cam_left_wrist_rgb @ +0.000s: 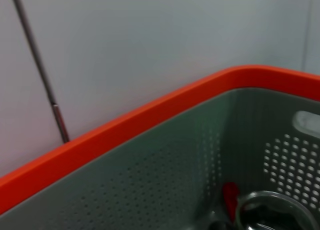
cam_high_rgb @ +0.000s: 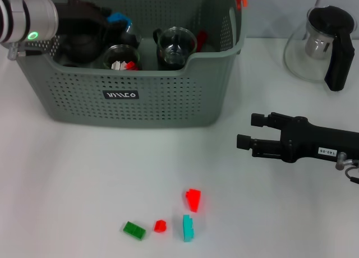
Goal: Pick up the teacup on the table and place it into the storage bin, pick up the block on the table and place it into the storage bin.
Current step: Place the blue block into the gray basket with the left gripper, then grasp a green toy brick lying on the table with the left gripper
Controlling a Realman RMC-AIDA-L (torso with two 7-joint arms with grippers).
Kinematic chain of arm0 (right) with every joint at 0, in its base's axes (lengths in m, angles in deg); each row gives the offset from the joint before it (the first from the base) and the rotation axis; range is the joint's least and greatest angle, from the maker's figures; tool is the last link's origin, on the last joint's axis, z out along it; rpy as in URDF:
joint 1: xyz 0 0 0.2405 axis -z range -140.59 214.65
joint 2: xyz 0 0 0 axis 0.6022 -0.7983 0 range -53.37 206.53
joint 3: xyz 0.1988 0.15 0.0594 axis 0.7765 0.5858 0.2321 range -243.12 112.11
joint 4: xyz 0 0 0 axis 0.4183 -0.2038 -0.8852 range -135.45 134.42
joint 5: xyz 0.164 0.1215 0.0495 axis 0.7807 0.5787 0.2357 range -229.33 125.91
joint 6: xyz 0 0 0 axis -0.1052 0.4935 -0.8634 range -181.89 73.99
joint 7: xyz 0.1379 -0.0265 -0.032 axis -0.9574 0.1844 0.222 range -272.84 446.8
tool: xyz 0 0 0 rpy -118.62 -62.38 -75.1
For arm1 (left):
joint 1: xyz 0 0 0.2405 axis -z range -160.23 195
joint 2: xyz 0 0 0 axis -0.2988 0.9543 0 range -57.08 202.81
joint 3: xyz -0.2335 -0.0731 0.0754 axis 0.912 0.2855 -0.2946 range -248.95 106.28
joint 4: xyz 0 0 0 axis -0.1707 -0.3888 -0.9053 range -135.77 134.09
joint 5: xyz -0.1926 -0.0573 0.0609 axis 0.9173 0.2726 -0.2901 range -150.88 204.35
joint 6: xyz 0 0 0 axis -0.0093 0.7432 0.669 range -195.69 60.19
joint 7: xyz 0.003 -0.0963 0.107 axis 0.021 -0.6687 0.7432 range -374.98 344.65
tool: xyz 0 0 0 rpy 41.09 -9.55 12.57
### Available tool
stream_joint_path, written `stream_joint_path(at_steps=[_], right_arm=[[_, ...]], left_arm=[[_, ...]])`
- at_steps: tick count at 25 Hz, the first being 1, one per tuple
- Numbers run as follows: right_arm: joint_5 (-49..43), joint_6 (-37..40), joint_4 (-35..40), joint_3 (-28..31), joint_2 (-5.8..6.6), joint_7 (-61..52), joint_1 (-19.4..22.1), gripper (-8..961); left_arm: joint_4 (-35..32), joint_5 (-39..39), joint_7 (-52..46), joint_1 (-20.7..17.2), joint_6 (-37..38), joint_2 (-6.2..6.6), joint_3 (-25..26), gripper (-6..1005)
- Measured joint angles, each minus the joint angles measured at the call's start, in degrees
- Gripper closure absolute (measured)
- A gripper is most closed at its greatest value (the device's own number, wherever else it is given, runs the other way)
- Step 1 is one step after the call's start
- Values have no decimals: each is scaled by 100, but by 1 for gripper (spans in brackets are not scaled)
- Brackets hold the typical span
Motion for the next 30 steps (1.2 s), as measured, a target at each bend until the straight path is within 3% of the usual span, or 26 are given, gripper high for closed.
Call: stream_joint_path(at_steps=[8, 10, 13, 16, 18, 21, 23, 30], right_arm=[[8, 17, -3, 9, 15, 1, 27, 27], [11, 19, -3, 9, 13, 1, 29, 27], [18, 17, -4, 11, 11, 13, 30, 27], [15, 12, -2, 12, 1, 15, 16, 27], [18, 7, -7, 12, 2, 14, 6, 27], [24, 3, -2, 12, -2, 19, -1, 27], [16, 2, 3, 12, -4, 21, 0, 27], [5, -7, -15, 12, 10, 35, 11, 27]], left_arm=[[-446, 466, -51, -262, 5, -133, 58, 583], [-716, 1188, 46, -552, 158, -165, 65, 505], [-703, 3105, 581, -990, 749, -153, 327, 387], [-88, 4705, 1152, -1125, 2069, -101, 1019, 272], [507, 5155, 1350, -1100, 2946, -1, 1480, 273], [1554, 5113, 1780, -1092, 3999, 167, 2075, 275], [2018, 4663, 2219, -1178, 4394, 223, 2324, 277], [1867, 2606, 3534, -1796, 4458, -9, 2418, 282]])
